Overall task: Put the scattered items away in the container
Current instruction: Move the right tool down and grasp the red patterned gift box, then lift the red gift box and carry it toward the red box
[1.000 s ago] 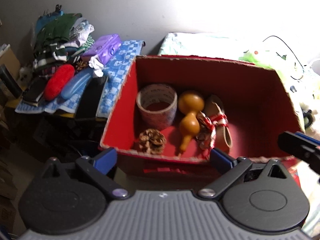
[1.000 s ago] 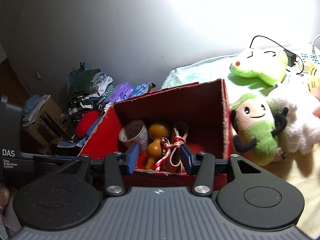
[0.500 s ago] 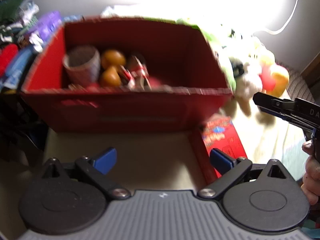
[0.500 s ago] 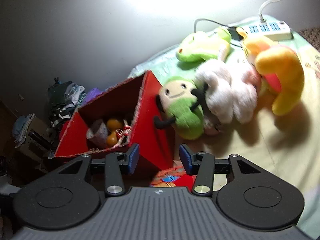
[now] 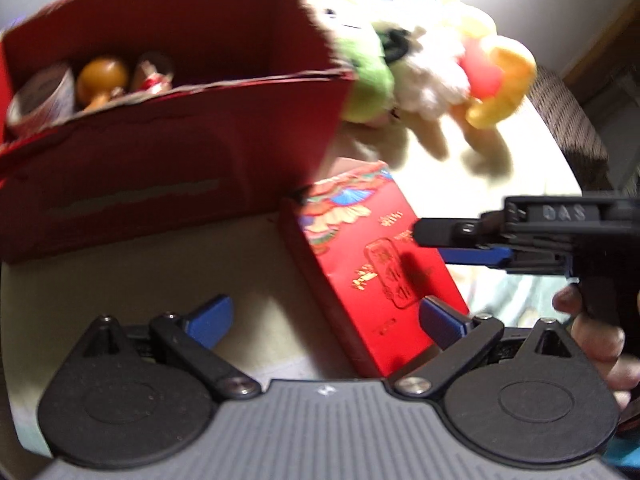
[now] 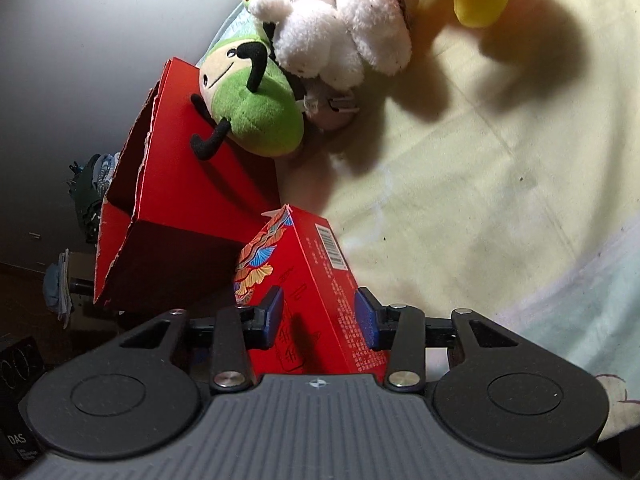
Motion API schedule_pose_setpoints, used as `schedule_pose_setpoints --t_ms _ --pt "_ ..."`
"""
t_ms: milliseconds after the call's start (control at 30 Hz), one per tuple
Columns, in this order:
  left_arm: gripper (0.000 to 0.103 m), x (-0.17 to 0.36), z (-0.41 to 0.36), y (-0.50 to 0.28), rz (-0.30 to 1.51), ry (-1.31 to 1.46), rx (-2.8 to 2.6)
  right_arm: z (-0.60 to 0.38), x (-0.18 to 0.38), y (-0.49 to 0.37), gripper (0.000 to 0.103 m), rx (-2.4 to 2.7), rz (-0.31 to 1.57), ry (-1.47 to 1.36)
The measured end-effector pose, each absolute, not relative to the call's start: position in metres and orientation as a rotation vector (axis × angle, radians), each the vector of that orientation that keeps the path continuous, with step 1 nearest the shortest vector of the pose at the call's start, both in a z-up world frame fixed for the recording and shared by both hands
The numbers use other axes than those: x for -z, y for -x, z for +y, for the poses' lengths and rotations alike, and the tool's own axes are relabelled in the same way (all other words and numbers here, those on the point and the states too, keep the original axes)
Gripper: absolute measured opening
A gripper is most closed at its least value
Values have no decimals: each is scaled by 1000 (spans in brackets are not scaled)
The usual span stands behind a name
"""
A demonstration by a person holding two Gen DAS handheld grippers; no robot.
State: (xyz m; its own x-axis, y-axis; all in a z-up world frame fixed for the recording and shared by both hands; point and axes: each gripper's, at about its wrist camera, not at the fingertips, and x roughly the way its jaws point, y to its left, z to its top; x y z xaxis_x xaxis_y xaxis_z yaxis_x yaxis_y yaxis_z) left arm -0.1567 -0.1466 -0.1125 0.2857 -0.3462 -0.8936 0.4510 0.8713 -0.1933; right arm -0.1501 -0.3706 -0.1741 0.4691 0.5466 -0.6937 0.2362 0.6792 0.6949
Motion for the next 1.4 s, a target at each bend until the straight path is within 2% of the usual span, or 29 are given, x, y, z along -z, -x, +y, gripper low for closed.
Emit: schedule_pose_setpoints --t_ms 333,600,667,900,1033,1200,1400 --pt "99 123 -174 172 1116 -269 629 -349 167 145 38 -358 1154 -817" --pt "98 134 -162 161 1153 -172 635 -335 172 136 39 -316 1144 -726" --pt "98 134 -165 163 1135 -179 637 -328 178 134 50 -326 1160 -732" --pt "98 124 -185 170 1055 -250 680 -339 172 139 49 -317 1159 -764" --pt "98 111 -202 172 1008 -244 750 -361 154 155 48 -267 1091 -783" --pt "98 80 -226 177 848 -298 796 -370 116 175 48 -245 943 -695" --pt "98 34 -222 166 719 -248 832 -379 82 173 48 -218 746 -673"
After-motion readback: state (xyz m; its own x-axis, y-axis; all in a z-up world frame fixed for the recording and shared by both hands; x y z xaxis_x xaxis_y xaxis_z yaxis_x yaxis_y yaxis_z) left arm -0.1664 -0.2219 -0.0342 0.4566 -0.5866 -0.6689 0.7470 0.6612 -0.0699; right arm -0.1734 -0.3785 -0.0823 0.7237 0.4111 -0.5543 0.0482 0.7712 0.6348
